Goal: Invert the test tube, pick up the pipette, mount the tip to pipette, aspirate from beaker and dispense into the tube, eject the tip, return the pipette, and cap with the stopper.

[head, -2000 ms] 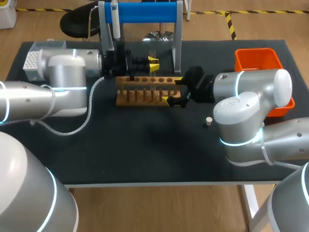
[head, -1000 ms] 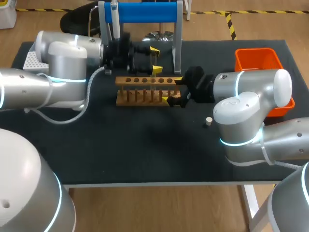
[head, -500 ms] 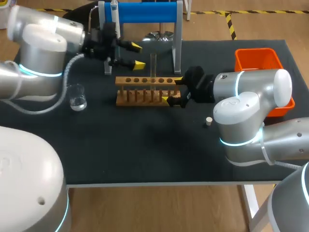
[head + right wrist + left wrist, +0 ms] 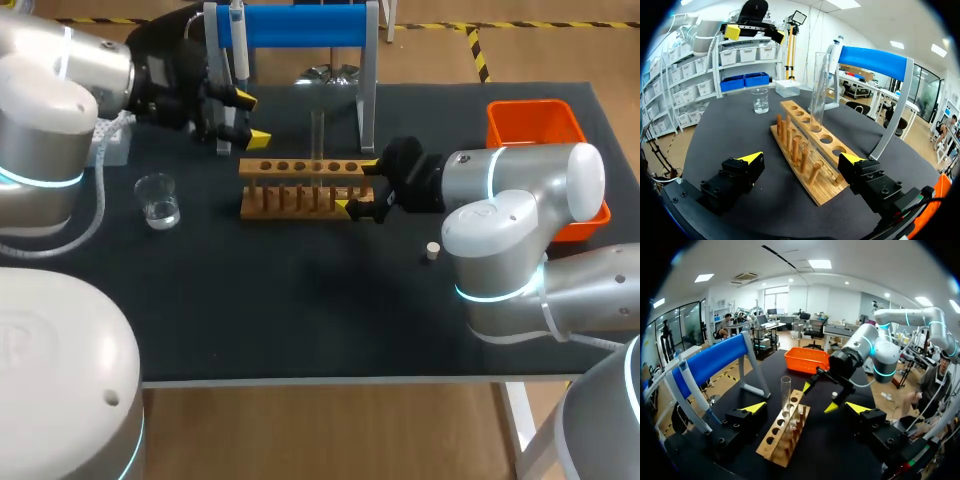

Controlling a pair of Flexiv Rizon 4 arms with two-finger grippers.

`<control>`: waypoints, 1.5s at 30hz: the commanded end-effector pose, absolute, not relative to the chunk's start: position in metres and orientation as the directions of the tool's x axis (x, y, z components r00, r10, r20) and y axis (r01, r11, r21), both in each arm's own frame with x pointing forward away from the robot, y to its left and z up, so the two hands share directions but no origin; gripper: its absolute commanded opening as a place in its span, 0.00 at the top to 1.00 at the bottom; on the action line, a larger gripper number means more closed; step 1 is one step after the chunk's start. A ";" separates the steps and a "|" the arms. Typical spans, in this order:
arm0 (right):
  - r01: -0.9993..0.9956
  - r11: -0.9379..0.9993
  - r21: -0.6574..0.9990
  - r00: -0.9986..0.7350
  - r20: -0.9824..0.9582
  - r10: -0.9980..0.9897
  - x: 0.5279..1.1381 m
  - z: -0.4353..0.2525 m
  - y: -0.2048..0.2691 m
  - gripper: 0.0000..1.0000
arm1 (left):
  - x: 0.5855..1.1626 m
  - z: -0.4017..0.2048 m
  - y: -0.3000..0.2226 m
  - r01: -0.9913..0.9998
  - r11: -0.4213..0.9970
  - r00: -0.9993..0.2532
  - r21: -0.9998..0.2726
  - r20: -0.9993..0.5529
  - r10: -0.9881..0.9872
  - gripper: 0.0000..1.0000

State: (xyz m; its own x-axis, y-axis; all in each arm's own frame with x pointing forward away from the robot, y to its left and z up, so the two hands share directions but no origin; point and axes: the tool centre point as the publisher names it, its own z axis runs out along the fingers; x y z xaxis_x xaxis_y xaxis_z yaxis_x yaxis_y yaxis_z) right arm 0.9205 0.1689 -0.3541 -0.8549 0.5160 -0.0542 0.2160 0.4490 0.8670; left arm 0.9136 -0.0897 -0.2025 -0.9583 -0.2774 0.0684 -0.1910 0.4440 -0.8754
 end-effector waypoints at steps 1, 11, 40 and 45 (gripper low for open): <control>0.217 0.450 0.866 -0.855 -0.053 0.516 0.920 -0.354 0.169 0.00 | 0.914 -0.203 -0.090 -0.191 0.444 -0.958 -0.875 0.068 -0.279 0.00; 0.217 0.450 0.866 -0.855 -0.053 0.516 0.920 -0.354 0.169 0.00 | 0.921 -0.203 -0.014 -0.263 0.374 -0.851 -0.889 0.032 -0.524 0.00; 0.217 0.450 0.866 -0.855 -0.053 0.516 0.920 -0.354 0.169 0.00 | 0.955 -0.242 0.168 -0.551 0.143 -0.182 -0.822 -0.049 -0.982 0.00; 0.217 0.450 0.866 -0.855 -0.053 0.516 0.920 -0.354 0.169 0.00 | 0.974 -0.252 0.178 -0.539 0.127 -0.165 -0.833 -0.044 -0.985 0.00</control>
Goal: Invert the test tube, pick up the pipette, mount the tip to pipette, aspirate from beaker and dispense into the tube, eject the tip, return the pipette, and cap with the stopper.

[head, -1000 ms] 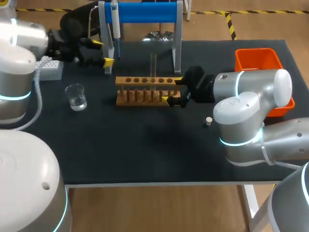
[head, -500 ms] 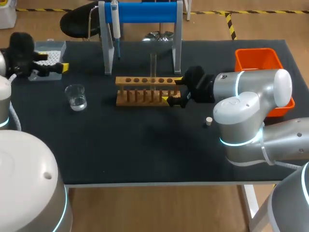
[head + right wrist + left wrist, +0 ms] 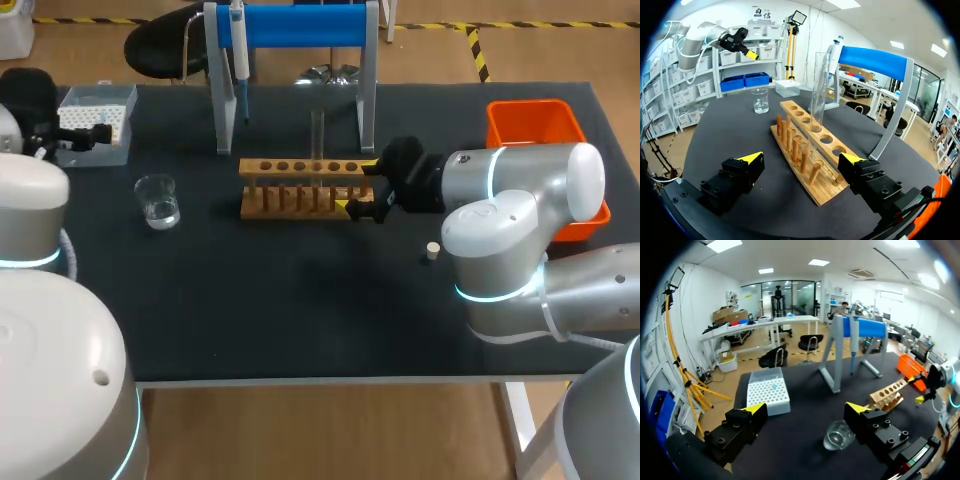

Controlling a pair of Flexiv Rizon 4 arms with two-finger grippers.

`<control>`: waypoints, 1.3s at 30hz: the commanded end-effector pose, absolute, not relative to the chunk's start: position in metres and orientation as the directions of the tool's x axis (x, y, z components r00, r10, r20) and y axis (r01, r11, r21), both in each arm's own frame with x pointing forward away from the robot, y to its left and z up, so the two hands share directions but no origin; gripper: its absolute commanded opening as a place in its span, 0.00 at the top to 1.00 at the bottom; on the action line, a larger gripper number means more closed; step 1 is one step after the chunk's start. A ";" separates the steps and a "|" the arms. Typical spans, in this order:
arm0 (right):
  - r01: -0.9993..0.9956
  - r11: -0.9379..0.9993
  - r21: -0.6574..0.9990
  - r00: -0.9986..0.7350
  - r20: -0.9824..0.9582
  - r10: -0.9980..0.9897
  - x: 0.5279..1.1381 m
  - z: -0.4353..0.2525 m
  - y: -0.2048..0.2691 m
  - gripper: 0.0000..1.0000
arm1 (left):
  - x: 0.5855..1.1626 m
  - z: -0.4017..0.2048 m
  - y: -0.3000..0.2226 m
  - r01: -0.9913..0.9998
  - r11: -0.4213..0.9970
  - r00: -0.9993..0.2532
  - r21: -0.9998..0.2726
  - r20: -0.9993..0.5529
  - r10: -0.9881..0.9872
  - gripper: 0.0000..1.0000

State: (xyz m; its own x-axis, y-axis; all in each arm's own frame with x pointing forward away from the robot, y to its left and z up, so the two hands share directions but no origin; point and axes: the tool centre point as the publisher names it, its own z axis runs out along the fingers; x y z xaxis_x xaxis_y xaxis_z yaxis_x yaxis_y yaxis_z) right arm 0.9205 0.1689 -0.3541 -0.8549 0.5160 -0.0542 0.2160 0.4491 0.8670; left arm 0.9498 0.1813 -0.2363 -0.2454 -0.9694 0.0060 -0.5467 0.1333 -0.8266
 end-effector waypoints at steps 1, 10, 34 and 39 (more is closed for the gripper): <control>0.217 0.450 0.866 -0.855 -0.053 0.516 0.920 -0.354 0.169 0.00 | 0.977 -0.254 0.179 -0.539 0.127 -0.163 -0.833 -0.044 -0.986 0.00; 0.217 0.450 0.866 -0.855 -0.053 0.516 0.920 -0.354 0.169 0.00 | 0.993 -0.276 0.191 -0.536 0.099 -0.149 -0.838 -0.021 -0.989 0.00; 0.217 0.450 0.866 -0.855 -0.053 0.516 0.920 -0.354 0.169 0.00 | 1.046 -0.295 0.207 -0.494 0.070 -0.125 -0.867 -0.009 -0.992 0.00; 0.217 0.450 0.866 -0.855 -0.053 0.516 0.920 -0.354 0.169 0.00 | 1.055 -0.300 0.209 -0.487 0.052 -0.105 -0.872 -0.001 -0.995 0.00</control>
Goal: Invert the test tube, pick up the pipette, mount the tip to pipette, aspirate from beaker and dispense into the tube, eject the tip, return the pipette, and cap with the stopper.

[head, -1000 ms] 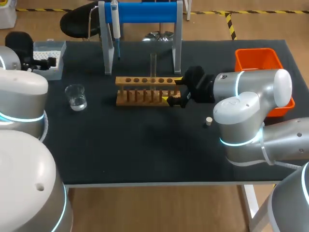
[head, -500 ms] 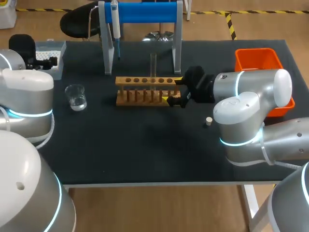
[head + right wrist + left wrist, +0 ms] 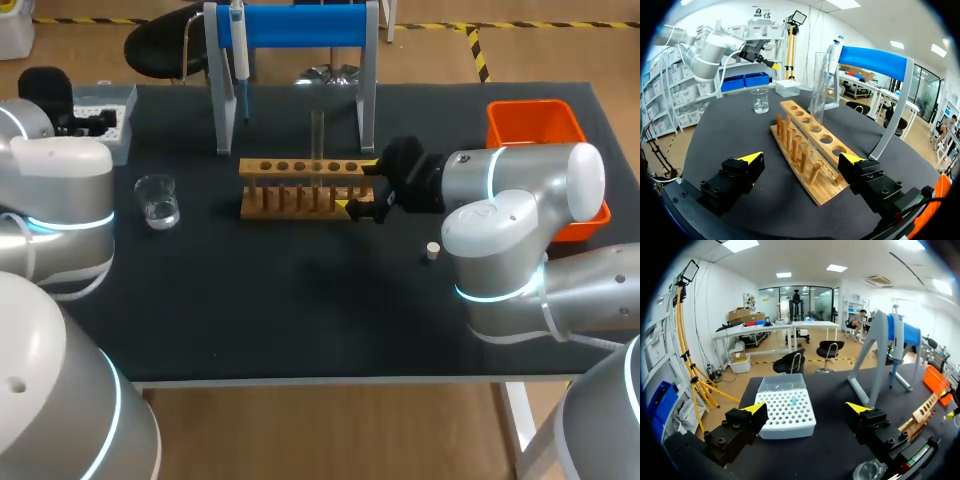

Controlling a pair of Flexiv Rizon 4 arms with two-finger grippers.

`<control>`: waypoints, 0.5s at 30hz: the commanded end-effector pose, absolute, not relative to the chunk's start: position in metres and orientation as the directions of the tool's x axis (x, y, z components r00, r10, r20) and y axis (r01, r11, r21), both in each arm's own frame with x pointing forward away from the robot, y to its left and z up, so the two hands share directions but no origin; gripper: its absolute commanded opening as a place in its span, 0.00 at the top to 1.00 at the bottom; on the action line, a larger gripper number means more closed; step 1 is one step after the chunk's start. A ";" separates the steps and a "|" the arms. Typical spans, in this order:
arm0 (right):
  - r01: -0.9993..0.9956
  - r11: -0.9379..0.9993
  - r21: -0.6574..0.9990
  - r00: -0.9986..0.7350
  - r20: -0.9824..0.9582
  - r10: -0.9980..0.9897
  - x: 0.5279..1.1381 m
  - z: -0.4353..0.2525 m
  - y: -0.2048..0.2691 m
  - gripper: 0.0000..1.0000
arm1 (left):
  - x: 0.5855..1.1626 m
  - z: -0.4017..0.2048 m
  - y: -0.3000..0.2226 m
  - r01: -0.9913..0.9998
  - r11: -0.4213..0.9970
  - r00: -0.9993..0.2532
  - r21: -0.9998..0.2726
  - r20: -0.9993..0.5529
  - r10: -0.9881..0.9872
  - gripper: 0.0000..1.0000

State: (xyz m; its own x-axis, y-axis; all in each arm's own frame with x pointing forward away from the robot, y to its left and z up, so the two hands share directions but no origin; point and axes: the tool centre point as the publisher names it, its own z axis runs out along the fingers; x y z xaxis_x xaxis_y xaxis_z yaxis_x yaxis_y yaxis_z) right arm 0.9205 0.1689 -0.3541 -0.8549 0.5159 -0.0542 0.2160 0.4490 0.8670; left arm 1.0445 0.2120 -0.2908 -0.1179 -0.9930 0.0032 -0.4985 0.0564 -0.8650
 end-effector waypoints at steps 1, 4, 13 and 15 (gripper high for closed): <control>0.217 0.450 0.866 -0.855 -0.053 0.516 0.920 -0.354 0.169 0.00 | 1.057 -0.301 0.209 -0.486 0.050 -0.103 -0.873 0.001 -0.995 0.00; 0.217 0.450 0.866 -0.855 -0.053 0.516 0.920 -0.354 0.169 0.00 | 1.062 -0.305 0.208 -0.485 0.044 -0.101 -0.873 0.006 -0.995 0.00; 0.217 0.450 0.866 -0.855 -0.053 0.516 0.920 -0.354 0.169 0.00 | 1.071 -0.314 0.210 -0.483 0.037 -0.109 -0.875 0.019 -0.994 0.00; 0.217 0.450 0.866 -0.855 -0.053 0.516 0.920 -0.354 0.169 0.00 | 1.073 -0.316 0.212 -0.482 0.036 -0.111 -0.875 0.020 -0.994 0.00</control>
State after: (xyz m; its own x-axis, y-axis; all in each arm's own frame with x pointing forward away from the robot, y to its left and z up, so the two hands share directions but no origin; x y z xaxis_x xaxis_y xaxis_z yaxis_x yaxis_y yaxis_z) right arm 0.9206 0.1689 -0.3542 -0.8549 0.5159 -0.0542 0.2160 0.4491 0.8670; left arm 1.0679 0.2101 -0.3092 -0.1085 -0.9939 0.0201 -0.4929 0.0362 -0.8693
